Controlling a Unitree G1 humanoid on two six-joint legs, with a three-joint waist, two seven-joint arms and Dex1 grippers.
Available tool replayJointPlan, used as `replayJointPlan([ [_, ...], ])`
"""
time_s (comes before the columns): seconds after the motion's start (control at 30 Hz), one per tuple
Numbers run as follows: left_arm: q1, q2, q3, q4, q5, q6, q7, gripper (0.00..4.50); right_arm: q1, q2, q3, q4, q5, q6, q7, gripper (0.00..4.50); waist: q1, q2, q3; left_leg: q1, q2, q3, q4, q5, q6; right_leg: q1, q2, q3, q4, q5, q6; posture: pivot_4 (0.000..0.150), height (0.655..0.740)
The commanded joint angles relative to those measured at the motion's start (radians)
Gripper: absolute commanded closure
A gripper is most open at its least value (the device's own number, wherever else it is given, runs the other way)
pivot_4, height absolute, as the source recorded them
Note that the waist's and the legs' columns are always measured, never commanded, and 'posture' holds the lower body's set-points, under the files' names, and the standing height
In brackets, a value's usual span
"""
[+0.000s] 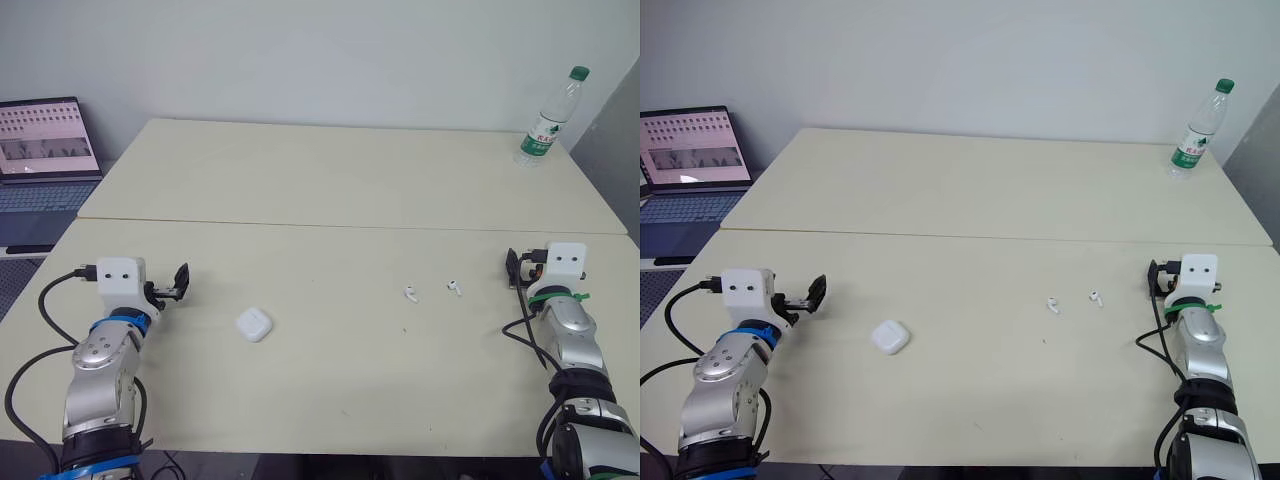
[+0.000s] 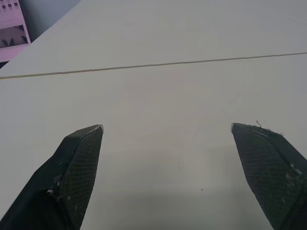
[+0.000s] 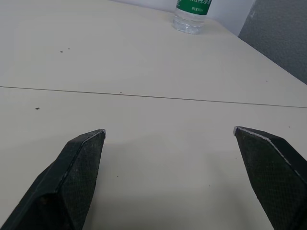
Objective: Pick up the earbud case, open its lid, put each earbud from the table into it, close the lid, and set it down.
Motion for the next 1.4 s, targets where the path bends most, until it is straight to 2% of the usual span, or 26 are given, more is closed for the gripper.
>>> replayJointPlan([
  [0.03, 0.024, 0.089, 0.012, -0.139, -0.072, 0.068, -0.124, 0.03, -0.06, -0.036, -0.009, -0.036, 0.019, -0.019, 0.043, 0.0, -0.005, 0.0, 0.0, 0.0, 0.0, 0.0, 0.0, 0.0, 0.0, 0.0, 0.0, 0.0, 0.0, 0.0, 0.0, 0.15, 0.74],
  [0.17, 0.05, 0.179, 0.009, -0.285, -0.209, 0.22, -0.262, 0.03, -0.152, -0.057, 0.027, -0.01, 0.026, -0.008, 0.164, 0.0, -0.016, 0.001, 0.001, 0.001, 0.0, 0.001, 0.0, 0.0, 0.0, 0.0, 0.0, 0.0, 0.0, 0.0, 0.0, 0.15, 0.74],
  [0.33, 0.154, 0.307, -0.02, -0.501, -0.359, 0.418, -0.412, 0.03, -0.249, -0.042, 0.118, -0.071, 0.107, 0.079, 0.495, 0.0, -0.025, 0.001, 0.001, 0.002, 0.001, 0.0, -0.001, 0.0, 0.0, 0.001, 0.001, 0.0, 0.0, 0.0, -0.001, 0.15, 0.74],
  [0.43, 0.213, 0.311, -0.049, -0.521, -0.337, 0.422, -0.421, 0.03, -0.254, -0.017, 0.173, -0.209, 0.225, 0.183, 0.731, 0.0, -0.024, 0.002, 0.001, 0.001, 0.001, -0.002, -0.002, 0.0, 0.0, 0.0, 0.001, -0.001, 0.0, -0.001, -0.001, 0.15, 0.74],
  [0.6, 0.253, 0.291, -0.127, -0.511, -0.267, 0.384, -0.416, 0.03, -0.201, -0.018, 0.294, -0.486, 0.362, 0.404, 0.98, 0.0, -0.018, 0.003, 0.002, 0.001, 0.001, -0.004, -0.001, 0.0, 0.0, 0.0, 0.0, -0.003, 0.0, -0.001, -0.001, 0.15, 0.74],
  [0.87, 0.219, 0.249, -0.24, -0.439, -0.173, 0.319, -0.419, 0.03, -0.153, -0.044, 0.407, -0.704, 0.397, 0.557, 1.089, 0.0, 0.002, 0.003, 0.002, 0.0, 0.0, -0.005, 0.0, 0.0, 0.0, 0.001, -0.001, -0.005, 0.0, -0.001, -0.002, 0.15, 0.74],
  [1.07, 0.201, 0.225, -0.297, -0.375, -0.1, 0.269, -0.412, 0.03, -0.14, -0.068, 0.433, -0.749, 0.39, 0.577, 1.118, 0.0, 0.003, 0.002, 0.001, 0.0, 0.001, -0.005, 0.0, 0.0, 0.0, 0.001, -0.001, -0.005, 0.0, -0.001, -0.002, 0.15, 0.74],
  [1.17, 0.216, 0.224, -0.302, -0.39, -0.105, 0.28, -0.419, 0.03, -0.138, -0.069, 0.431, -0.751, 0.384, 0.575, 1.111, 0.0, 0.003, 0.002, 0.001, 0.0, 0.0, -0.005, 0.0, 0.0, 0.0, 0.001, -0.001, -0.005, 0.0, -0.001, -0.002, 0.15, 0.74],
  [1.27, 0.246, 0.229, -0.297, -0.407, -0.1, 0.287, -0.421, 0.65, -0.137, -0.074, 0.424, -0.744, 0.383, 0.573, 1.108, 0.0, 0.002, 0.002, 0.001, 0.0, 0.001, -0.004, 0.0, 0.0, 0.0, 0.001, -0.001, -0.005, 0.0, -0.001, -0.002, 0.15, 0.74],
  [1.37, 0.272, 0.234, -0.288, -0.414, -0.099, 0.289, -0.429, 1.57, -0.129, -0.072, 0.426, -0.748, 0.386, 0.575, 1.104, 0.0, 0.002, 0.002, 0.001, 0.0, 0.001, -0.004, 0.0, 0.0, 0.0, 0.001, -0.001, -0.005, 0.0, -0.001, -0.002, 0.15, 0.74],
  [1.4, 0.275, 0.235, -0.286, -0.416, -0.098, 0.289, -0.431, 1.73, -0.128, -0.071, 0.427, -0.751, 0.388, 0.578, 1.103, 0.0, 0.002, 0.002, 0.001, 0.0, 0.001, -0.004, 0.0, 0.0, 0.0, 0.001, -0.001, -0.005, 0.0, -0.001, -0.002, 0.15, 0.74],
])
